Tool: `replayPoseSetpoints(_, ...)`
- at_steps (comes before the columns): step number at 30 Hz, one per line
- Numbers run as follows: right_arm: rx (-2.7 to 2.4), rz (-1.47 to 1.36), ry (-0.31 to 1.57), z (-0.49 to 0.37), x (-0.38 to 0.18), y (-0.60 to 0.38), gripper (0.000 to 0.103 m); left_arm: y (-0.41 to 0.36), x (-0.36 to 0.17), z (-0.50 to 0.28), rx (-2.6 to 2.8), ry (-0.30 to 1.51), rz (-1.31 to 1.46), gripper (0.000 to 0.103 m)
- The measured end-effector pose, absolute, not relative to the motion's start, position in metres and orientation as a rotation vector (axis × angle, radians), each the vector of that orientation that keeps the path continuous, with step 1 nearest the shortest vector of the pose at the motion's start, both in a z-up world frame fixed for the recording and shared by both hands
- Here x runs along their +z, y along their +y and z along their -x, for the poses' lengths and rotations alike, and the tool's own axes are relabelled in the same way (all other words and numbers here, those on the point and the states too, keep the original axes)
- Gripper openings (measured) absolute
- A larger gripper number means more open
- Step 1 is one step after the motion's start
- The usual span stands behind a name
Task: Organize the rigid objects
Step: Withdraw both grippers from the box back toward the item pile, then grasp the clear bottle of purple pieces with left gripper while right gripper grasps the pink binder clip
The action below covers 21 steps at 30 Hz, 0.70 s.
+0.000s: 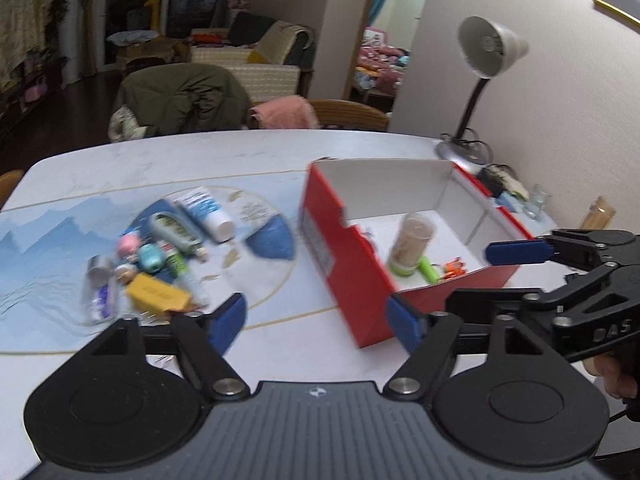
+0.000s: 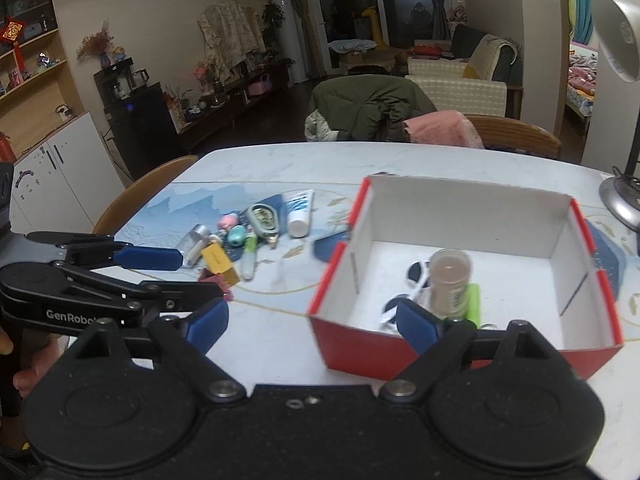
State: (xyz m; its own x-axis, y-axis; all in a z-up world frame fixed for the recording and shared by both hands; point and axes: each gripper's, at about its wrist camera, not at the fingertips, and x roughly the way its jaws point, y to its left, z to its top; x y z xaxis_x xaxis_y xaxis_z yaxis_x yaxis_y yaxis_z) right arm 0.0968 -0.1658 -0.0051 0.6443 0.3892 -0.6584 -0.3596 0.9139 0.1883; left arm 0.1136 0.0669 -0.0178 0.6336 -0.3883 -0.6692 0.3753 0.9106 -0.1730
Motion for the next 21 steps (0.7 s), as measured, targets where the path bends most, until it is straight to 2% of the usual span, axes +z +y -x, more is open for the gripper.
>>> replayPoseSetpoints(4, 0.433, -0.035, 0.759, -0.097, -0.007, -0.144, 0.098, 0.095, -0.019, -0.113, -0.414, 0.759, 0.032, 0.086)
replayPoseSetpoints(6, 0.436, -0.031, 0.764, -0.097, -0.009, -0.132, 0.099, 0.109, -0.021, -0.116, -0.400, 0.762, 0.036, 0.092)
replayPoseSetpoints(7, 0.439, -0.029, 0.768, -0.097, -0.010, -0.126, 0.099, 0.115, -0.022, -0.117, -0.396, 0.764, 0.036, 0.100)
replayPoseSetpoints(8, 0.442, -0.026, 0.771, -0.097, -0.011, -0.120, 0.100, 0.121, -0.023, -0.119, -0.398, 0.763, 0.038, 0.103)
replayPoseSetpoints(17, 0.468, 0.006, 0.808, -0.107, -0.026, -0.067, 0.102, 0.176, -0.037, -0.137, -0.361, 0.695, 0.077, 0.103)
replayPoseSetpoints(21, 0.462, 0.024, 0.830, -0.115, -0.036, -0.048, 0.102, 0.198, -0.051, -0.155, -0.293, 0.727, 0.080, 0.103)
